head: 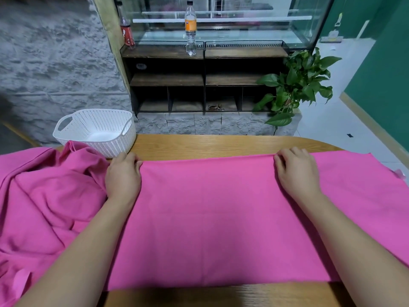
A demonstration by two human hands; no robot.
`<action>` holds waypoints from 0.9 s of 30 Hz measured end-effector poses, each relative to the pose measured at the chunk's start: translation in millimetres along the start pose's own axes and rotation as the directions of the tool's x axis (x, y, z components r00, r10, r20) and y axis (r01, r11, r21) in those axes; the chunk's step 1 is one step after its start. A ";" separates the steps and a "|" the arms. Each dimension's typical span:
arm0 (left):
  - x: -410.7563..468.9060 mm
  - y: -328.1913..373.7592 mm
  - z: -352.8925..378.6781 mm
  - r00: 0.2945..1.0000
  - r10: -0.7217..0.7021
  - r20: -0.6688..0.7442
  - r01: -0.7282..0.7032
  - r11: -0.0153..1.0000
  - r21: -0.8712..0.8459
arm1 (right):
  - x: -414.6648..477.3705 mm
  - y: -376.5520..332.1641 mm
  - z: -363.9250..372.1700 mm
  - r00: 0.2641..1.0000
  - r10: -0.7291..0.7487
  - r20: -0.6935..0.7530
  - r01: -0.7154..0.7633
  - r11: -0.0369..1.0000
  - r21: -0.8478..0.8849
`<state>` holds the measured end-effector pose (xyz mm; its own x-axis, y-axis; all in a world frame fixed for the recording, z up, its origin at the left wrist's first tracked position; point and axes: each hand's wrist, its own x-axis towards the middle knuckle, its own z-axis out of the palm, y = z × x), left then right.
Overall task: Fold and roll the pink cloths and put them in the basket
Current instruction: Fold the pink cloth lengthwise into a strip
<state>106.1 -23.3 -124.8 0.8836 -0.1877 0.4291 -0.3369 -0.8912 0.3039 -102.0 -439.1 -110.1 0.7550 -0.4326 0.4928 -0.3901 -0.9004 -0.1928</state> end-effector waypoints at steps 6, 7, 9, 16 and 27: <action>0.1 -1.2 1.5 1.000 -0.002 -0.024 0.003 1.000 0.021 | 10.6 4.6 20.1 0.998 0.059 0.035 -0.056 0.995 -0.078; -0.3 -1.4 1.6 0.999 0.000 -0.032 0.001 1.000 0.029 | 9.0 6.2 22.7 0.998 0.065 0.025 -0.062 0.994 -0.089; 0.4 -2.8 2.0 0.999 0.002 -0.039 0.000 0.999 0.042 | 7.7 8.4 24.1 0.998 0.065 0.005 -0.064 0.993 -0.103; 7.2 -9.4 0.3 1.000 0.008 -0.018 -0.006 0.993 0.120 | 6.1 8.3 25.7 0.999 0.019 -0.035 -0.023 0.992 -0.126; 7.4 -6.9 -8.8 0.993 -0.108 0.046 0.105 0.993 0.055 | 6.1 7.2 27.7 0.999 -0.013 -0.045 0.008 0.995 -0.104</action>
<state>112.1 -14.8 -116.2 0.9286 -0.1092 0.3547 -0.2237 -0.9273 0.3000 -85.6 -449.6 -132.0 0.7353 -0.4187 0.5329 -0.4366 -0.8941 -0.1000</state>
